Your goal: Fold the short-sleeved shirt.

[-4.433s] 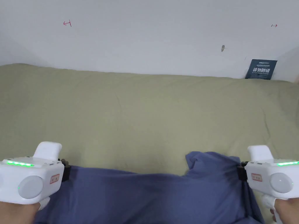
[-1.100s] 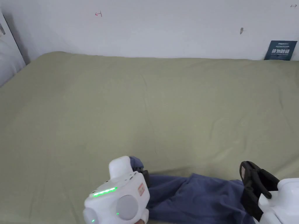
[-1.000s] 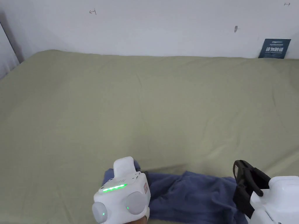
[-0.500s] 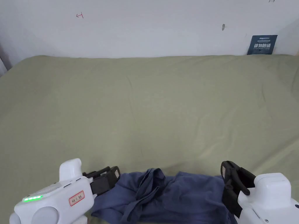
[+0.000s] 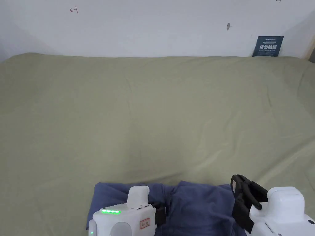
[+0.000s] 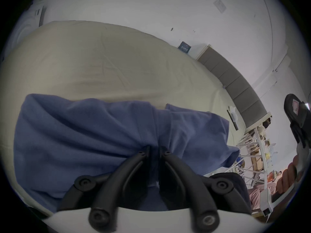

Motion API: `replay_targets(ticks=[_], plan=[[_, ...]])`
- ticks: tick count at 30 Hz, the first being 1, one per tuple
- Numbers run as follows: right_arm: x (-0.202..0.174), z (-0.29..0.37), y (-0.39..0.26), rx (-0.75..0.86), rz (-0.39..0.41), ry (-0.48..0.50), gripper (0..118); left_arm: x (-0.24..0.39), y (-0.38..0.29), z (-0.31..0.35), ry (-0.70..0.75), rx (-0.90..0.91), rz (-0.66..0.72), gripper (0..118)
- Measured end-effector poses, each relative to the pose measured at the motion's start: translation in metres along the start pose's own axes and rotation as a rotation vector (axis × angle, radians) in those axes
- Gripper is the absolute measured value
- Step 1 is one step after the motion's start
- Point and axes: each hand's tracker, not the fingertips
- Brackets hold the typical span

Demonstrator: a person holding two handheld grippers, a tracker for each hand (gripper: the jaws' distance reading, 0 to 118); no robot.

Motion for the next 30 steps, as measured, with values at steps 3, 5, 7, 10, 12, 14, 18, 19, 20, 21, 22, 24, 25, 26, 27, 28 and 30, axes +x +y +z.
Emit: replay_targets(ticks=[3,5,7,10,12,14,18,19,20,21,22,24,25,26,27,28,30], plan=[[0.000,0.003,0.003,0.009,0.003,0.006,8,0.000,0.006,0.027,0.041,0.056,-0.084,9],[-0.001,0.004,0.004,0.016,0.003,0.012,8,0.004,0.009,0.051,0.029,0.101,-0.134,10],[-0.005,0.004,0.005,0.018,0.000,0.019,8,0.000,0.012,0.077,-0.019,0.127,-0.104,70],[-0.010,0.008,0.006,0.024,0.012,0.028,8,-0.027,0.016,0.112,-0.079,0.120,-0.090,114],[-0.013,0.009,0.006,0.022,0.026,0.033,8,-0.062,0.019,0.131,-0.072,0.103,-0.029,114],[-0.016,0.009,0.007,0.020,0.031,0.033,8,-0.101,0.024,0.139,-0.071,0.093,0.084,114],[-0.024,0.003,0.010,0.000,0.022,0.037,8,-0.185,0.031,0.125,-0.246,-0.053,0.317,114],[-0.026,0.002,0.011,-0.003,0.028,0.038,8,-0.200,0.031,0.116,-0.281,-0.072,0.362,115],[-0.030,0.002,0.011,-0.003,0.044,0.037,8,-0.214,0.030,0.104,-0.351,-0.102,0.418,115],[-0.033,0.001,0.012,-0.004,0.059,0.035,8,-0.226,0.027,0.091,-0.419,-0.123,0.498,115],[-0.034,0.001,0.014,-0.006,0.063,0.038,8,-0.229,0.023,0.078,-0.467,-0.137,0.547,115],[-0.038,0.000,0.018,-0.006,0.071,0.037,8,-0.238,0.019,0.058,-0.650,-0.043,0.637,113],[-0.039,0.000,0.020,-0.005,0.075,0.035,8,-0.237,0.019,0.052,-0.707,-0.030,0.665,104],[-0.039,0.000,0.022,-0.005,0.075,0.033,8,-0.232,0.016,0.044,-0.690,-0.051,0.686,81],[-0.038,0.000,0.024,-0.004,0.069,0.034,8,-0.227,0.016,0.037,-0.660,-0.054,0.674,19],[-0.038,0.000,0.026,-0.001,0.065,0.034,8,-0.223,0.015,0.031,-0.579,-0.078,0.636,9],[-0.039,0.000,0.029,0.007,0.067,0.031,8,-0.217,0.009,0.018,-0.310,-0.168,0.558,9]])
